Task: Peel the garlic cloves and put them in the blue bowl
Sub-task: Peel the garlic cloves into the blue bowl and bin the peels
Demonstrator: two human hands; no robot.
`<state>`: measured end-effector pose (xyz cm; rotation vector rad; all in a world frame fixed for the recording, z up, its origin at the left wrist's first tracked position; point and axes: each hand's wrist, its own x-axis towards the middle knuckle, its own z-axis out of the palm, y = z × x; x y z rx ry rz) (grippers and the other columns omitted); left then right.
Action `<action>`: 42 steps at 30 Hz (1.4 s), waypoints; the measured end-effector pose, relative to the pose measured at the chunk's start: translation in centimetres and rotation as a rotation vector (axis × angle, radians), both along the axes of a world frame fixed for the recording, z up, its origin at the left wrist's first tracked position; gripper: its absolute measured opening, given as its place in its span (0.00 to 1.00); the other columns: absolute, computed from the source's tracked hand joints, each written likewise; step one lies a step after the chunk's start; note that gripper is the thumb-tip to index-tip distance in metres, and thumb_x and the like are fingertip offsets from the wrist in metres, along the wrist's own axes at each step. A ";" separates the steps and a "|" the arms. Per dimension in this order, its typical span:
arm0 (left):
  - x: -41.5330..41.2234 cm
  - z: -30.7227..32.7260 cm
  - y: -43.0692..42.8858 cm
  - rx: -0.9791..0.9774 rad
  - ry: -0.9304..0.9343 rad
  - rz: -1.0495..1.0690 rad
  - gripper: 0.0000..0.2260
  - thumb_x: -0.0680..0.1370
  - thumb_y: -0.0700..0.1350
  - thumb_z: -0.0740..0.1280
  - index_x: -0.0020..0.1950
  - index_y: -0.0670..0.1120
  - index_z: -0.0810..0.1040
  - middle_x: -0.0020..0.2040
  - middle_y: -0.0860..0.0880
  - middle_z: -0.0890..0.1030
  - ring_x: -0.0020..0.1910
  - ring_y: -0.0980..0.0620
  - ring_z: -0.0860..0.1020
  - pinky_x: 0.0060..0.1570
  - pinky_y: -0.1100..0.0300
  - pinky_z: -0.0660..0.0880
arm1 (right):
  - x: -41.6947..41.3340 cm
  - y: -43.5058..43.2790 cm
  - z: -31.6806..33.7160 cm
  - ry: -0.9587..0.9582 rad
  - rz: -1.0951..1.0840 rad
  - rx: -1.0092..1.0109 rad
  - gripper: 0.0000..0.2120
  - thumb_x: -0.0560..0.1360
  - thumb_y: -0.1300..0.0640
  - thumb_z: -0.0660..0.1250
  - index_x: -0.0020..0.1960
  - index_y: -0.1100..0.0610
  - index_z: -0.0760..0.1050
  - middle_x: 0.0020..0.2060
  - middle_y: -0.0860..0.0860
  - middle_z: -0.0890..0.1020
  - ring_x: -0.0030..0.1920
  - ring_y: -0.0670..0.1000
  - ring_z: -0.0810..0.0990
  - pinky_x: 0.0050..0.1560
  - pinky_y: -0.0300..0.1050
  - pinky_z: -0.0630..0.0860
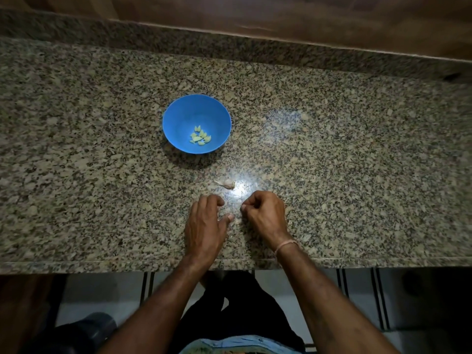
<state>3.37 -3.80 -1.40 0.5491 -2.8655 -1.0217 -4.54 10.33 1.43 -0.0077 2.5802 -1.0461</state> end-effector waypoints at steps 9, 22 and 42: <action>-0.1 0.4 -0.2 0.015 -0.027 -0.019 0.14 0.78 0.53 0.75 0.58 0.54 0.73 0.53 0.55 0.73 0.51 0.52 0.71 0.44 0.54 0.74 | 0.1 -1.0 -0.9 0.017 -0.062 0.070 0.06 0.75 0.62 0.75 0.42 0.53 0.82 0.36 0.45 0.84 0.39 0.45 0.84 0.44 0.46 0.84; -1.1 2.2 0.7 0.738 -0.105 0.303 0.02 0.80 0.49 0.73 0.48 0.55 0.82 0.45 0.51 0.86 0.47 0.50 0.86 0.49 0.44 0.85 | 2.0 0.3 1.4 -0.609 -0.398 -0.870 0.08 0.78 0.69 0.71 0.57 0.67 0.81 0.45 0.60 0.88 0.41 0.52 0.86 0.46 0.43 0.86; -1.7 3.5 1.0 0.634 -0.245 0.305 0.10 0.82 0.50 0.70 0.45 0.47 0.83 0.41 0.50 0.85 0.43 0.50 0.83 0.46 0.54 0.80 | 2.8 -0.1 0.1 0.113 0.038 -0.230 0.10 0.80 0.59 0.72 0.40 0.55 0.79 0.31 0.45 0.78 0.31 0.41 0.73 0.33 0.31 0.70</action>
